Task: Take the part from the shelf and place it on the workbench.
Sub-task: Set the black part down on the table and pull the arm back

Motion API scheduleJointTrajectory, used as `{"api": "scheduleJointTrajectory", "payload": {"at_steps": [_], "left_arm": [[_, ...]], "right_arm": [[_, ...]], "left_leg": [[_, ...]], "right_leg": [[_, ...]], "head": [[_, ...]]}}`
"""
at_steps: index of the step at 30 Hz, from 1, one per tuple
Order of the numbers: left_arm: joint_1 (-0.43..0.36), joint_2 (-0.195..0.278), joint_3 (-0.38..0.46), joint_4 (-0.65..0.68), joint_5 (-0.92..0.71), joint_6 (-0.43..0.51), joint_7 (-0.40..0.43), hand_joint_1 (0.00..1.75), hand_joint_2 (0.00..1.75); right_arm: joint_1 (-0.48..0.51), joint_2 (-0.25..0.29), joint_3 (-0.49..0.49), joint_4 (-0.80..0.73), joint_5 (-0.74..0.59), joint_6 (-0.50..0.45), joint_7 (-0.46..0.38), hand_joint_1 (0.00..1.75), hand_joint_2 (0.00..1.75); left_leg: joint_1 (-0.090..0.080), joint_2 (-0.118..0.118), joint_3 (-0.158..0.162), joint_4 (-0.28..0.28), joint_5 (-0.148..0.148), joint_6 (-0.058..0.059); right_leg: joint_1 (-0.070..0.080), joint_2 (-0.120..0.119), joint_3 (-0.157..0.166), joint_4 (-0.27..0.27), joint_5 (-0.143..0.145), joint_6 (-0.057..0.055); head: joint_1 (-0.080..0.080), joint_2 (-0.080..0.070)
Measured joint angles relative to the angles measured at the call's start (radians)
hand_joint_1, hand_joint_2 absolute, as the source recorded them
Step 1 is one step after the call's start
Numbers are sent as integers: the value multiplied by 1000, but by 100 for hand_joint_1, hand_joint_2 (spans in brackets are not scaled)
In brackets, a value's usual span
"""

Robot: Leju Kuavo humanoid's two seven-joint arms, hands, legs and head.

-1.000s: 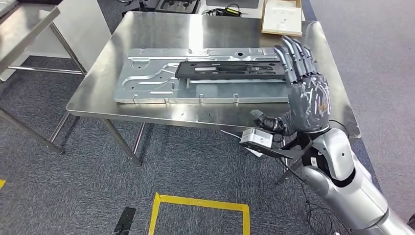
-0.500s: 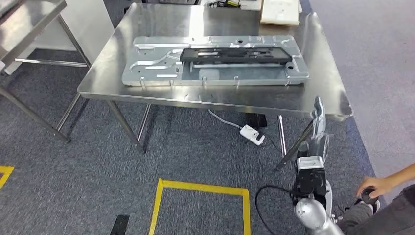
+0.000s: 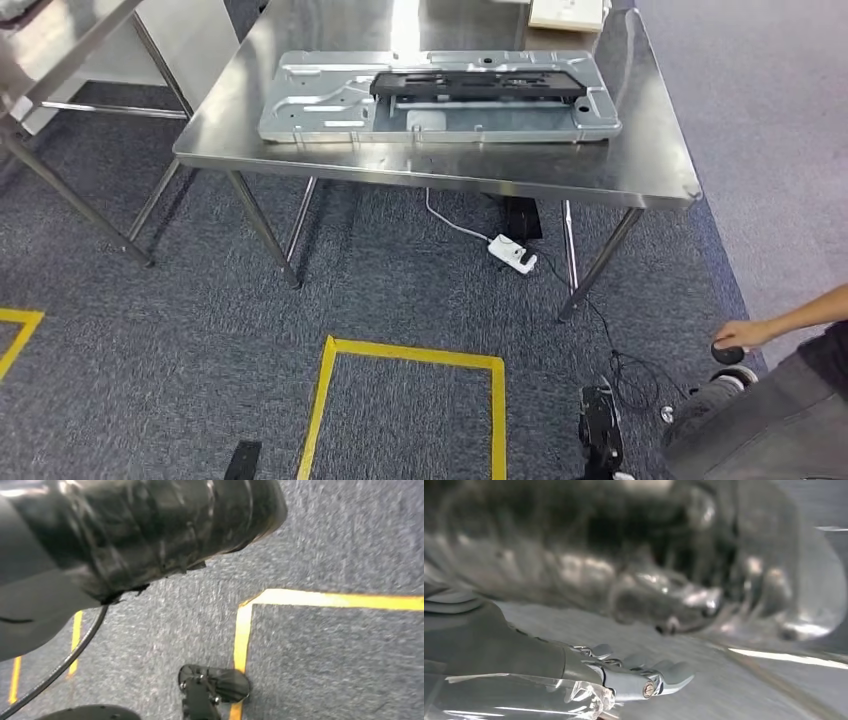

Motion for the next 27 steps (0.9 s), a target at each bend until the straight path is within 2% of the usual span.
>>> {"api": "scheduleJointTrajectory", "payload": {"at_steps": [2,3,4,6,7,8,9,10,11,12,14,15,16,18,19,20,22,23,24,25,27], "left_arm": [[-1,0,4,0,-4,1,3,0,0],[0,0,6,0,-5,2,4,0,0],[1,0,7,0,-6,3,4,0,0],[2,0,8,0,-7,4,4,0,0],[2,0,8,0,-8,5,4,0,0],[2,0,8,0,-9,5,5,0,0],[2,0,9,0,-11,5,7,0,0],[2,0,9,0,-12,5,9,0,0],[3,0,9,0,-15,5,12,0,0],[3,-1,9,0,-17,5,13,0,0],[2,-1,9,0,-23,6,14,0,0],[1,-1,9,0,-25,8,14,0,0],[0,-1,9,0,-27,10,15,0,0],[1,-1,9,0,-30,14,18,0,0],[2,-1,9,0,-30,15,19,0,0],[3,-1,9,0,-30,16,20,0,0],[5,-2,9,0,-30,17,20,0,0],[7,-3,9,0,-30,17,20,0,0],[8,-4,9,0,-30,17,21,0,0],[9,-4,9,0,-30,17,21,0,0],[8,-4,9,0,-31,19,22,0,0]], "right_arm": [[10,10,-12,75,-30,38,46,0,0],[18,14,-17,106,-40,53,64,0,0],[28,19,-19,133,-46,65,78,0,0],[39,26,-23,180,-50,76,98,0,0],[40,30,-25,200,-51,79,110,0,0],[40,34,-28,219,-51,84,129,0,0],[40,39,-31,237,-53,88,160,0,0],[40,43,-33,253,-55,94,201,0,0],[39,48,-34,267,-56,99,246,0,0],[39,53,-35,279,-55,105,289,0,0],[37,63,-35,295,-45,120,342,0,0],[36,68,-35,301,-37,128,353,0,0],[36,73,-35,308,-28,134,359,0,0],[37,81,-35,321,-14,140,363,0,0],[37,84,-35,326,-9,142,363,0,0],[36,86,-35,329,-6,142,362,0,0],[35,87,-35,336,-3,142,358,0,0],[36,87,-35,340,-2,144,355,0,0],[36,88,-35,343,-2,149,353,0,0],[36,89,-35,346,-2,155,351,0,0],[36,91,-35,350,1,170,345,0,0]], "left_leg": [[-1,3,-5,-16,13,13],[0,5,-12,-20,24,21],[1,7,-20,-24,37,30],[1,10,-46,-24,60,41],[0,11,-61,-23,71,43],[-1,12,-78,-22,82,42],[-1,13,-95,-19,92,40],[-1,14,-112,-14,101,37],[-1,14,-129,-7,109,34],[-2,14,-145,3,114,29],[-4,15,-166,26,121,19],[-4,16,-172,34,124,12],[-3,17,-175,39,128,6],[1,16,-184,56,118,-7],[4,15,-196,83,94,-13],[6,14,-214,130,57,-18],[10,14,-257,253,-16,-27],[12,14,-268,297,-32,-29],[13,14,-262,308,-29,-30],[14,14,-238,283,-10,-28],[11,29,-150,151,36,-20]], "right_leg": [[-3,1,-1,-3,10,12],[-5,3,-6,8,-9,16],[-6,6,-15,37,-49,19],[-8,8,-43,147,-159,23],[-9,8,-54,212,-193,25],[-10,8,-57,263,-200,28],[-10,9,-49,291,-179,30],[-12,9,-27,288,-143,31],[-13,8,11,253,-113,31],[-14,8,66,190,-105,30],[-11,9,164,53,-148,23],[-8,10,190,12,-171,18],[-7,10,195,-5,-180,11],[-8,7,186,-6,-171,-6],[-9,5,181,-7,-164,-15],[-9,2,175,-7,-159,-21],[-6,0,161,-6,-149,-27],[-5,0,154,-5,-144,-27],[-4,0,147,-3,-141,-26],[-3,-3,143,-2,-138,-25],[-2,-9,141,0,-136,-22]], "head": [[0,0],[1,0],[3,0],[7,0],[8,0],[8,0],[8,0],[8,0],[8,0],[9,0],[7,0],[7,0],[7,0],[6,0],[5,0],[4,0],[3,0],[3,0],[3,0],[2,0],[2,0]]}}
